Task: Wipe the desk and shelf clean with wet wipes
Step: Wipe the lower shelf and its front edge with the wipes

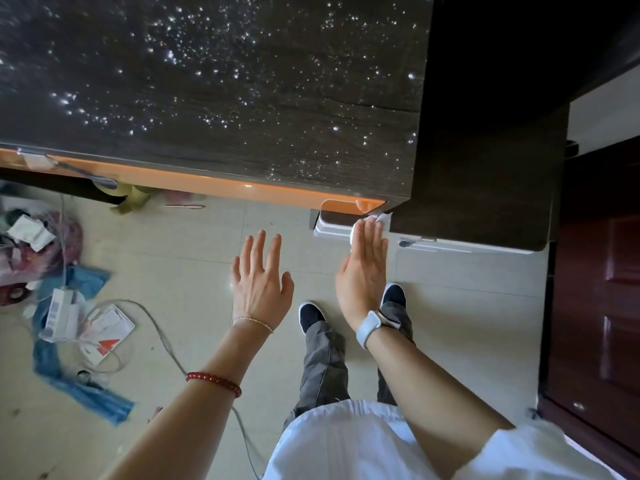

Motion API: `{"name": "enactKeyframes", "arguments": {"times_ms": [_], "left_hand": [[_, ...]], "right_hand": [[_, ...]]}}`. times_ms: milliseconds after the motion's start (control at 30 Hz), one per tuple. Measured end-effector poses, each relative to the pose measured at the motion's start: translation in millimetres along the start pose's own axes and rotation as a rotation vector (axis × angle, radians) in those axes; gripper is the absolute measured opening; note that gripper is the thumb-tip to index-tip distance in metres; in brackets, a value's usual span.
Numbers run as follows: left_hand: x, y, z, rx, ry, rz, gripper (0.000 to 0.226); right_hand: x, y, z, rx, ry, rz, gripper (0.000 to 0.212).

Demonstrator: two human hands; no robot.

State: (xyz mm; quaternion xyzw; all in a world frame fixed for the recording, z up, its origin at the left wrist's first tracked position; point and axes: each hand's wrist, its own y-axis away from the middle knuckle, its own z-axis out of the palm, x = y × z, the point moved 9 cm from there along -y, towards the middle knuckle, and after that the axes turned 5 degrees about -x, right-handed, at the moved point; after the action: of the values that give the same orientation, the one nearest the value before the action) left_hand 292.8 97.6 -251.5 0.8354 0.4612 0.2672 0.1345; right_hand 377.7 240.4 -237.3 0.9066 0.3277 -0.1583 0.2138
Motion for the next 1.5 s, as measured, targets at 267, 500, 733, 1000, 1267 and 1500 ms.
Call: {"name": "enactKeyframes", "arguments": {"times_ms": [267,500,733,1000,1267,1500], "left_hand": [[-8.1,1.6,-27.2,0.035,-0.007,0.014,0.070],[-20.4,10.2,-73.9,0.140,0.051,0.041,0.064],[-11.5,37.8,-107.1,0.074,0.834,-0.061,0.046],[39.4,50.0,-159.4,-0.009,1.077,-0.012,0.013],[72.7,11.8,-207.3,0.138,0.769,0.014,0.043],[124.3,-53.1,-222.4,-0.017,0.116,0.183,0.012]], "right_hand": [[-64.8,-2.3,29.2,-0.130,0.031,-0.230,0.056],[-76.0,2.1,33.8,-0.471,-0.080,-0.329,0.048],[-103.3,11.3,-50.4,-0.452,-0.586,-0.206,0.018],[-119.3,21.0,-137.5,-0.309,-0.810,-0.197,0.019],[-121.4,-4.8,-178.3,-0.190,-0.574,-0.345,0.023],[-107.9,-80.7,-226.3,0.187,-0.080,-0.311,0.005]]}}
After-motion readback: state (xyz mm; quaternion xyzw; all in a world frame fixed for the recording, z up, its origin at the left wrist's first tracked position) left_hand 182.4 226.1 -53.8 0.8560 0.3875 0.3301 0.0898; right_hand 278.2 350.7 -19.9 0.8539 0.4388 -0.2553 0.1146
